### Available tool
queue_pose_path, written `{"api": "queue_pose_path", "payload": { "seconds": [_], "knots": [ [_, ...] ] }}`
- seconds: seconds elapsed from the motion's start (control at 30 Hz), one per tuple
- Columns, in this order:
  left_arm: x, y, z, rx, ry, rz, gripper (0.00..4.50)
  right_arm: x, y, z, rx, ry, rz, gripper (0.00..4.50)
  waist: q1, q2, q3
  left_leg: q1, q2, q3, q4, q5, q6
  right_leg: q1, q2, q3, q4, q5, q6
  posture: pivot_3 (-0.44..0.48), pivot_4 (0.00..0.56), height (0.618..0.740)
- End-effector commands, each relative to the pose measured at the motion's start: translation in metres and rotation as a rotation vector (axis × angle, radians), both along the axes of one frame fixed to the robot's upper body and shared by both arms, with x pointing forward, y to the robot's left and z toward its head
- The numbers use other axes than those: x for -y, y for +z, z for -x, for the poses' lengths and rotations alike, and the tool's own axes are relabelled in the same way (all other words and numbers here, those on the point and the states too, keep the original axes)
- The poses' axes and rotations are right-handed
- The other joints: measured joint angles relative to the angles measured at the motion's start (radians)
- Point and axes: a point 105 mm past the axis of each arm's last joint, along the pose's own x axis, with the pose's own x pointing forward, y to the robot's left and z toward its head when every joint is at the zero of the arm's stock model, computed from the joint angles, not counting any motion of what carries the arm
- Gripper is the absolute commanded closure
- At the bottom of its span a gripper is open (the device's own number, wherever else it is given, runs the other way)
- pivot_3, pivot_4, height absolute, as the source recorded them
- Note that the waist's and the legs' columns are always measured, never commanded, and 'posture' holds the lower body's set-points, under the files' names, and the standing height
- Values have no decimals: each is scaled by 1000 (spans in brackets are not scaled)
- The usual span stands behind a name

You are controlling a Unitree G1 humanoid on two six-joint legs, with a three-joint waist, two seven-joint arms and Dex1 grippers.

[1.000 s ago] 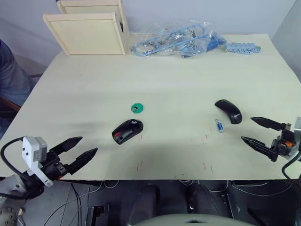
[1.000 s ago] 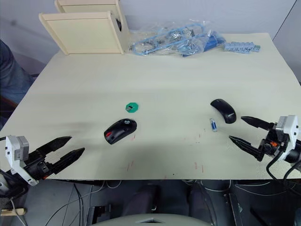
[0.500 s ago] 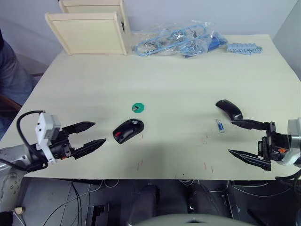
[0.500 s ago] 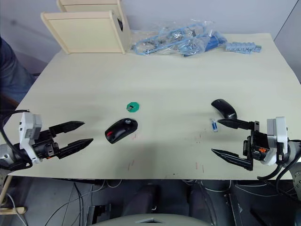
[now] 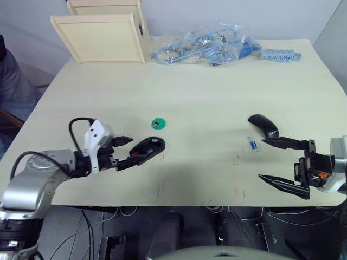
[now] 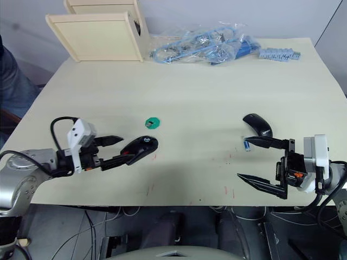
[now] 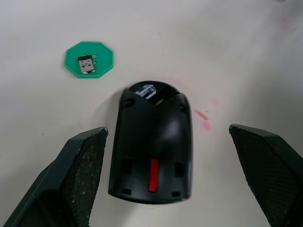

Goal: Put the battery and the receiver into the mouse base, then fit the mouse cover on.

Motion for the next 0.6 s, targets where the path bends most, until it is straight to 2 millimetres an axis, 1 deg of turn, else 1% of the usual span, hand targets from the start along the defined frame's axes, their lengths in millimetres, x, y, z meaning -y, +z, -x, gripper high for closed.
{"api": "queue_pose_path", "payload": {
  "seconds": [0.03,0.2,0.6],
  "knots": [
    [5,4,-6,24,-2,-47,109,1,9,1,35,-5,-5,0,0,0,0,0,0,0,0,0,0,0,0,0,0,0,0,0,150,740],
    [8,4,-13,3,0,-75,109,1,8,1,35,-8,-7,0,-1,0,0,0,0,0,0,0,0,-1,0,0,0,0,0,0,150,740],
    [12,-16,-21,-17,-7,-125,109,1,6,4,31,-23,-14,0,-1,0,0,0,0,0,0,0,0,-1,1,1,0,0,0,0,150,740]
  ]
}}
